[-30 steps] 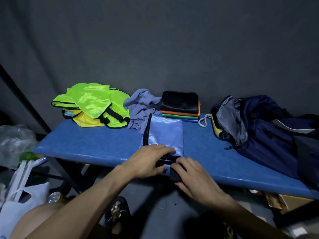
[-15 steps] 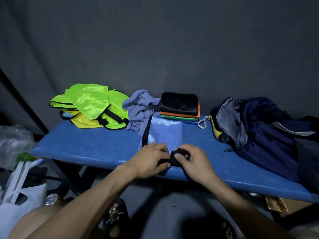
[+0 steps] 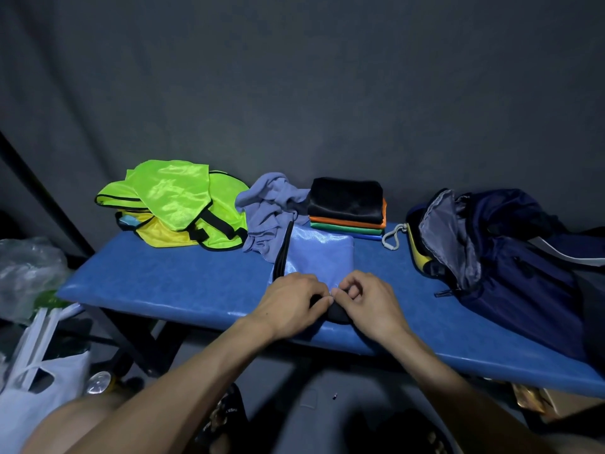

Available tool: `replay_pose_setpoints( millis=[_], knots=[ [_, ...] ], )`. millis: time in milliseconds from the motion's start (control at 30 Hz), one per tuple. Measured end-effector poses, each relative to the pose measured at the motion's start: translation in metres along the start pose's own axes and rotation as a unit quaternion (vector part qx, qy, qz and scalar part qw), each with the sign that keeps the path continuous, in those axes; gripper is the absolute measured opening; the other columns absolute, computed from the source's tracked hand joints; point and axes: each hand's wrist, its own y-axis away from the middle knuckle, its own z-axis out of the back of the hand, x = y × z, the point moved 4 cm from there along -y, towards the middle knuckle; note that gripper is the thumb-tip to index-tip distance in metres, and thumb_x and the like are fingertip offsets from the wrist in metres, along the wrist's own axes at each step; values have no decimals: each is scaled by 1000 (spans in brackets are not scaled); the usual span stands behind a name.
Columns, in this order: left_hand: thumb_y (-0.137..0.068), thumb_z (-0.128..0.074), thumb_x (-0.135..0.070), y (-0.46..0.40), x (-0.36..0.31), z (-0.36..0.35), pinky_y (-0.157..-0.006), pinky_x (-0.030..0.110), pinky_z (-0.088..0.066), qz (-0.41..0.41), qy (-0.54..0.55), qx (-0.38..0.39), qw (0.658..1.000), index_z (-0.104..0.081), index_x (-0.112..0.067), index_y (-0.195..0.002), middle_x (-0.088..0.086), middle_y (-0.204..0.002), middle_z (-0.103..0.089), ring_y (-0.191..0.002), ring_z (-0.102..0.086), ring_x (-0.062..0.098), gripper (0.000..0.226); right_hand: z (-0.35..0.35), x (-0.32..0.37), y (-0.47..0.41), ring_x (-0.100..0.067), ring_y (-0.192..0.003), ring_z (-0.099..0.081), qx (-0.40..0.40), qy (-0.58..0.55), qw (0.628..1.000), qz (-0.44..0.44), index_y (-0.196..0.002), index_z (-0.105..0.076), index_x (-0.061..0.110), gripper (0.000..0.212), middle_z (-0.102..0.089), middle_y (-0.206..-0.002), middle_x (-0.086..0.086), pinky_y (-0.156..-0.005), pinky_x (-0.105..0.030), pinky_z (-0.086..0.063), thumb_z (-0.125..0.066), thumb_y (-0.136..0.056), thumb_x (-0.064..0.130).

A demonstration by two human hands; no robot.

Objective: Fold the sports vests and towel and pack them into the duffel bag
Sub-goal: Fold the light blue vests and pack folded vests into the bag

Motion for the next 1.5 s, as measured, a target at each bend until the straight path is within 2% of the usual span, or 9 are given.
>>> replay_pose_setpoints(
  millis=[200,433,533,667,900,1000,1233,1367,1500],
  knots=[
    [-102,-47,-48,-1,1,-4,-73,36,-45,9,0,-11,1000,-71,-28,-100,-4,-96,-64,-94,-59,22,31,1,-5,0,-1,-53,-51,34,-52,998,-32,-74,-63,20,20,-62,-69,5,-54,-12,-38,-76,-88,23],
    [-93,-40,-63,0,2,-6,-73,36,-49,12,5,-5,1000,-71,-28,-92,-7,-91,-63,-89,-59,19,46,5,-2,-6,-7,-61,-57,20,-2,1000,-21,-73,-63,23,20,-63,-65,9,-62,-28,-48,-79,-84,22],
    [-85,-33,-71,-1,5,-7,-71,36,-51,30,21,-13,999,-72,-30,-86,-8,-88,-65,-85,-60,17,56,3,7,-2,-14,-79,-53,-3,92,994,63,-80,-60,25,19,-55,-76,14,-67,-35,-44,-78,-81,22],
    [-85,-47,-64,-2,5,-7,-70,34,-51,36,37,-17,999,-74,-31,-82,-8,-87,-68,-83,-61,15,43,-2,10,4,-26,-83,-59,34,143,976,161,-88,-62,23,4,-56,-87,8,-69,-44,-49,-63,-91,20],
    [-98,-67,-30,9,19,26,-88,17,-47,-8,185,-11,983,-78,-21,-104,-12,-100,-73,-95,-65,2,16,4,13,15,-19,-95,-52,108,272,928,231,-101,-69,23,53,-60,-98,6,-81,-37,-42,-31,-93,58],
    [-94,-61,-35,29,43,58,-83,16,-44,-7,139,-82,987,-74,-23,-99,-17,-93,-67,-89,-63,-1,18,4,20,20,-21,-93,-53,86,323,905,264,-92,-68,20,53,-60,-92,5,-78,-38,-42,-39,-83,63],
    [-61,-67,-85,81,45,55,-69,32,-44,48,-67,53,995,-47,-37,-97,-19,-97,-54,-88,-54,4,63,-4,29,21,-26,-80,-56,52,367,882,291,-73,-64,17,40,-59,-77,0,-68,-37,-42,-43,-75,52],
    [-67,-61,-82,94,27,23,-66,35,-39,84,-135,-1,987,-38,-33,-101,-15,-100,-56,-94,-60,16,64,-6,29,22,-26,-77,-57,38,371,881,292,-70,-63,17,38,-59,-75,0,-66,-37,-44,-43,-73,49],
    [-87,-59,-51,98,30,14,-61,34,-38,103,-83,-96,987,-43,-29,-100,-10,-94,-64,-86,-65,24,30,-7,27,25,-28,-76,-56,31,364,883,295,-73,-61,17,33,-57,-75,-2,-65,-38,-42,-43,-75,45]
  ],
)
